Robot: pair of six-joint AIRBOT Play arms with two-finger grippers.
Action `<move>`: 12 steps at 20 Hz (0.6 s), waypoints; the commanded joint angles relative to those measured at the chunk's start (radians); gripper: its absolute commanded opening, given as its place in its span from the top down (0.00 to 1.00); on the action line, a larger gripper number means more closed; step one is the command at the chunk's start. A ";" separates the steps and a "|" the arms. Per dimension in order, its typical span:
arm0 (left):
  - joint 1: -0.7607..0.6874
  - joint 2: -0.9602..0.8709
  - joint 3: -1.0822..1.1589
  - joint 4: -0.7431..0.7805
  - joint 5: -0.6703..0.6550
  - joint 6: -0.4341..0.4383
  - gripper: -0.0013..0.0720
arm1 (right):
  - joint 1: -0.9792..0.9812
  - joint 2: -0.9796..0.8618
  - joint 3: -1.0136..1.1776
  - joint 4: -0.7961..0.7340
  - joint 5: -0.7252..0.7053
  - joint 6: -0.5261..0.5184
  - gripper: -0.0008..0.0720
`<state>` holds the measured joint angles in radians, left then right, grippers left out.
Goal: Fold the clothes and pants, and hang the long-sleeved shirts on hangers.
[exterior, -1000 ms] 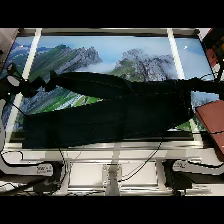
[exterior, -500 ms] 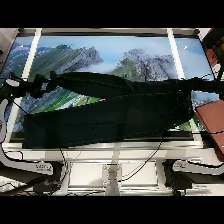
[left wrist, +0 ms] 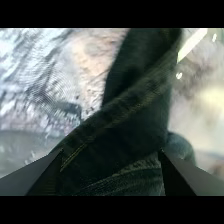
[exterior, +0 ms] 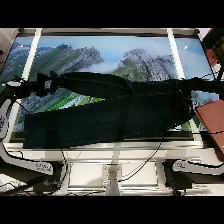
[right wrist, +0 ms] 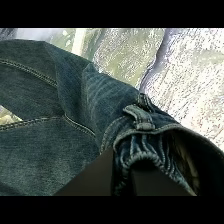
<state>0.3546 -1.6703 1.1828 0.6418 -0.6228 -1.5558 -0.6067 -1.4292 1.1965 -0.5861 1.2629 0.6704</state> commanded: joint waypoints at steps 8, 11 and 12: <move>-0.056 0.008 0.004 0.188 -0.062 0.944 0.22 | 0.001 0.001 0.001 -0.024 0.001 0.002 0.94; -0.073 0.008 0.004 0.311 -0.058 0.944 0.23 | 0.001 0.001 0.001 -0.024 0.001 0.002 0.94; -0.072 0.008 0.004 0.336 -0.048 0.944 0.33 | 0.001 0.001 0.001 -0.024 0.001 0.002 0.94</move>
<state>0.2947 -1.6630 1.1854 0.8543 -0.6819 -0.6785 -0.6067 -1.4292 1.1965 -0.6090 1.2629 0.6712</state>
